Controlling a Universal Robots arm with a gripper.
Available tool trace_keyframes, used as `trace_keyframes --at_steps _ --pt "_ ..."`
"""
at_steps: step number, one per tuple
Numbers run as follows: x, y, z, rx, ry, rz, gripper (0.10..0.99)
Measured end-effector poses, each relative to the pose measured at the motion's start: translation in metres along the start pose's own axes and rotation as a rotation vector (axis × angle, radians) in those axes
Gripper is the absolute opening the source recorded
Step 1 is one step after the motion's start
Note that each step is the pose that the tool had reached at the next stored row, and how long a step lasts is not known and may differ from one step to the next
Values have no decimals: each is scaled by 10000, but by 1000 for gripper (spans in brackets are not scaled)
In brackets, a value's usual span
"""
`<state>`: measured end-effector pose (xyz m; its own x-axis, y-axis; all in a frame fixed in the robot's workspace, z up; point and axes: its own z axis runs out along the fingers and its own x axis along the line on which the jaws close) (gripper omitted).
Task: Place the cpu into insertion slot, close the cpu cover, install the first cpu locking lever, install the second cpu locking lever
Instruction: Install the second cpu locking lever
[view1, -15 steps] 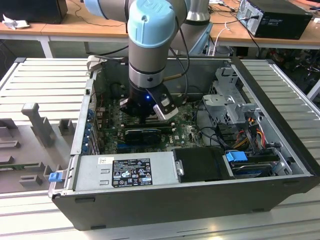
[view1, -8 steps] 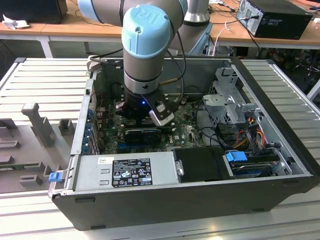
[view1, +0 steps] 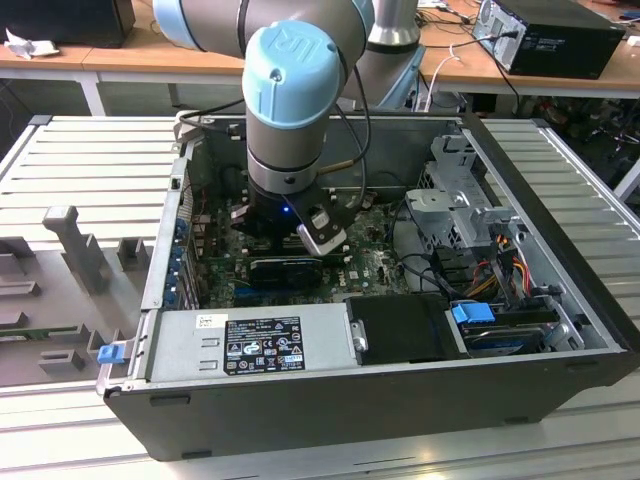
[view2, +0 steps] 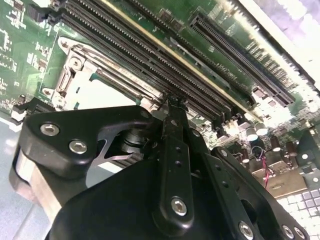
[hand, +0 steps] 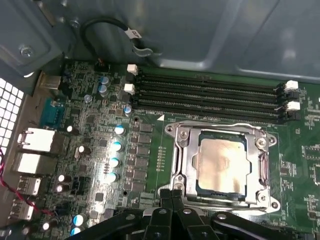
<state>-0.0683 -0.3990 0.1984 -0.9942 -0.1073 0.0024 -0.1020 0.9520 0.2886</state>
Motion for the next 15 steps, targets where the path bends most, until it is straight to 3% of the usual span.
trace_keyframes --at_steps 1,4,10,15 --pt "0 -2 7 -122 -11 -13 106" --pt "33 -2 21 -285 -22 -38 106" --pt "42 -3 24 -321 -24 -46 106" --pt "42 54 -161 -336 -25 -47 106"
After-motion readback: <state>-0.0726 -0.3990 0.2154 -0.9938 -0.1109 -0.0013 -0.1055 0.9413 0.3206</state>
